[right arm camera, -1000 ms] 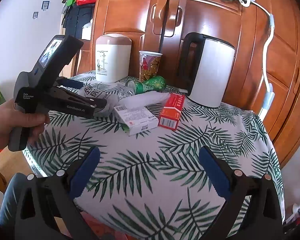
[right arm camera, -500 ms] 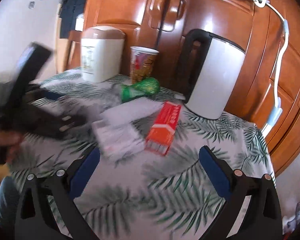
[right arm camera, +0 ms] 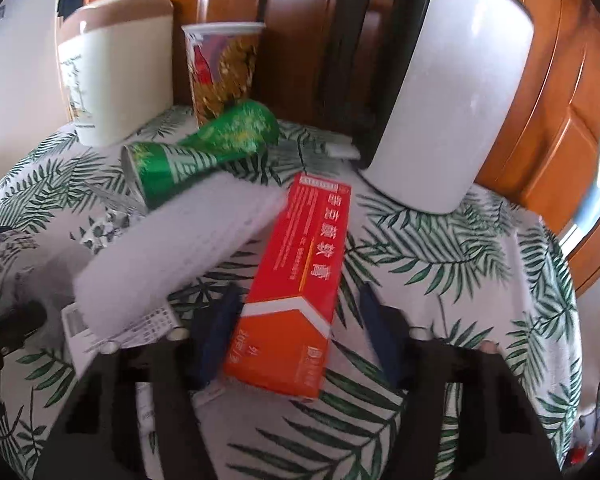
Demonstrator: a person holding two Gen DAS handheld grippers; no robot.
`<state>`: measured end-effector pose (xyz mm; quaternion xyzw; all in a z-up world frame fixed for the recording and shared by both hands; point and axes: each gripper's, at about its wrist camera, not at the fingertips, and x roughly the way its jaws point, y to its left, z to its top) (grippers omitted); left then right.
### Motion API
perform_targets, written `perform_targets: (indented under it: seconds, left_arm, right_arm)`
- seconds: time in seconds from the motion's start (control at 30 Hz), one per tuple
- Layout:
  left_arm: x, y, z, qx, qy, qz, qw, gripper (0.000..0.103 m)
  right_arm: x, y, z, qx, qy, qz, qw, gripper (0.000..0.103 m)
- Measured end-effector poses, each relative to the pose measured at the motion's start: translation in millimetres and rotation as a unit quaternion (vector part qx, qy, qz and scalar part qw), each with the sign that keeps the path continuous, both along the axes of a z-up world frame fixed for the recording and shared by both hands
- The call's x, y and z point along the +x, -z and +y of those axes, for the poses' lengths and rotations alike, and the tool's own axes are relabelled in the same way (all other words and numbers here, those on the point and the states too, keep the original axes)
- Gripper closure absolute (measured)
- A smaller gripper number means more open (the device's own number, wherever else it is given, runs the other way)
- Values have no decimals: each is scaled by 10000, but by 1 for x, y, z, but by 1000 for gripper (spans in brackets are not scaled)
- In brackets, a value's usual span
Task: Collect trash
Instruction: 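Grasp the white printed bag with the left gripper while the right gripper grasps the red tube box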
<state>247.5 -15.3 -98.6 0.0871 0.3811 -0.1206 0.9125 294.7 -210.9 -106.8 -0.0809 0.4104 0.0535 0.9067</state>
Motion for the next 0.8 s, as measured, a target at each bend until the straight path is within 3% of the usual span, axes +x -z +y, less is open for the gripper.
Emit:
perform_targets:
  seconds: [0.17, 0.47, 0.6, 0.8]
  left_arm:
    - [0, 0, -1, 25, 15, 8, 10000, 21]
    - [-2, 0, -1, 14, 72, -8, 10000, 41]
    - [-4, 0, -1, -14, 91, -11, 10000, 48]
    - [-11, 0, 6, -95, 31, -35, 9999, 49]
  right_arm:
    - [4, 1, 2, -183, 112, -33, 9998, 59]
    - [3, 0, 10, -776, 2, -202, 9968, 59]
    - [6, 0, 7, -661, -16, -154, 9977, 60]
    - [-11, -2, -8, -488, -34, -190, 9986, 60]
